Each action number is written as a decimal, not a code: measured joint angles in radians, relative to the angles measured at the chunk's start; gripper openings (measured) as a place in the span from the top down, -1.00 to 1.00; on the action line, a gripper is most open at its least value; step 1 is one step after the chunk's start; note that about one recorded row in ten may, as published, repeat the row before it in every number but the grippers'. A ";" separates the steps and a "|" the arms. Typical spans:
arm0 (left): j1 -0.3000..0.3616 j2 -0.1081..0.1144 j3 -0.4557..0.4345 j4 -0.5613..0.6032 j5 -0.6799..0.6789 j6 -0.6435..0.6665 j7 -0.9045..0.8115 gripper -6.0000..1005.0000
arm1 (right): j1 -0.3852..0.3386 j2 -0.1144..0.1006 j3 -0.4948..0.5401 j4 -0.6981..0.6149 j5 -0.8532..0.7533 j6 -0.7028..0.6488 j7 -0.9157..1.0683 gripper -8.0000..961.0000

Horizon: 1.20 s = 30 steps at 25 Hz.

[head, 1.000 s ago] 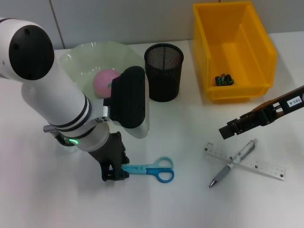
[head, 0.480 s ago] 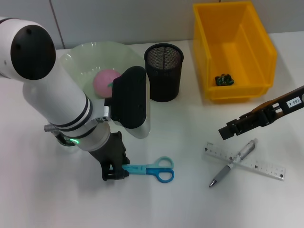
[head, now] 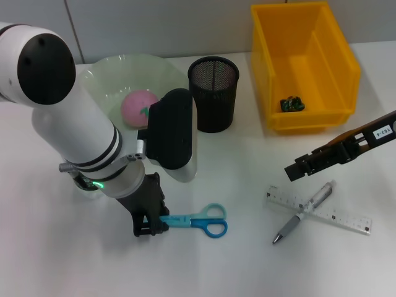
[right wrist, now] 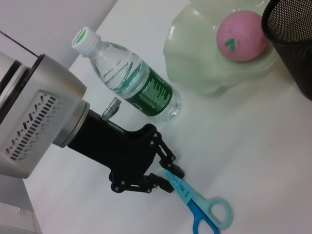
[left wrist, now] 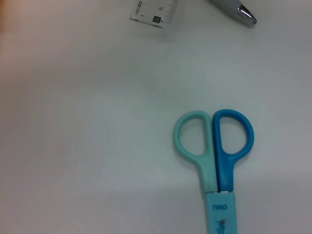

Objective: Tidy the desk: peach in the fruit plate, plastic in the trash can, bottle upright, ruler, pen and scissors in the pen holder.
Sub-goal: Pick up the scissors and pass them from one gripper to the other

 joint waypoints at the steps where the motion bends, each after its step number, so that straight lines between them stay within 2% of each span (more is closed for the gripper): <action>1: 0.000 0.000 0.000 0.000 0.000 0.000 0.000 0.54 | 0.000 0.000 0.000 -0.002 0.000 0.000 0.000 -0.54; 5: 0.008 0.002 -0.035 0.021 -0.015 -0.018 0.000 0.55 | 0.002 0.000 0.002 -0.004 0.000 0.000 0.001 -0.54; 6: 0.020 0.005 -0.073 0.039 -0.034 -0.036 0.006 0.55 | 0.004 -0.002 0.006 -0.005 0.002 0.000 0.003 -0.54; 12: 0.049 0.006 -0.118 0.067 -0.042 -0.051 0.014 0.59 | 0.009 -0.007 0.040 -0.005 0.011 -0.005 0.020 -0.54; 14: 0.108 0.007 -0.170 0.124 -0.043 -0.054 0.012 0.60 | 0.012 -0.010 0.074 -0.005 0.012 -0.016 0.035 -0.54; 16: 0.124 0.008 -0.181 0.140 -0.045 -0.055 0.011 0.61 | 0.018 -0.016 0.132 0.001 0.014 -0.043 0.067 -0.54; 17: 0.186 0.008 -0.232 0.196 -0.067 -0.055 0.011 0.61 | 0.018 -0.016 0.132 0.001 0.014 -0.043 0.067 -0.54; 19: 0.231 0.008 -0.273 0.230 -0.104 -0.050 0.018 0.61 | 0.021 -0.019 0.162 0.002 0.015 -0.065 0.094 -0.54; 22: 0.270 0.009 -0.308 0.245 -0.147 -0.044 0.035 0.60 | 0.021 -0.020 0.179 0.007 0.022 -0.085 0.131 -0.54; 23: 0.304 0.009 -0.336 0.248 -0.194 -0.040 0.058 0.60 | 0.021 -0.020 0.178 0.014 0.029 -0.087 0.145 -0.54; 27: 0.349 0.009 -0.353 0.248 -0.262 -0.036 0.083 0.60 | 0.024 -0.021 0.169 0.048 0.043 -0.090 0.182 -0.54; 30: 0.354 0.009 -0.353 0.248 -0.268 -0.036 0.087 0.60 | 0.028 -0.021 0.157 0.079 0.040 -0.086 0.191 -0.54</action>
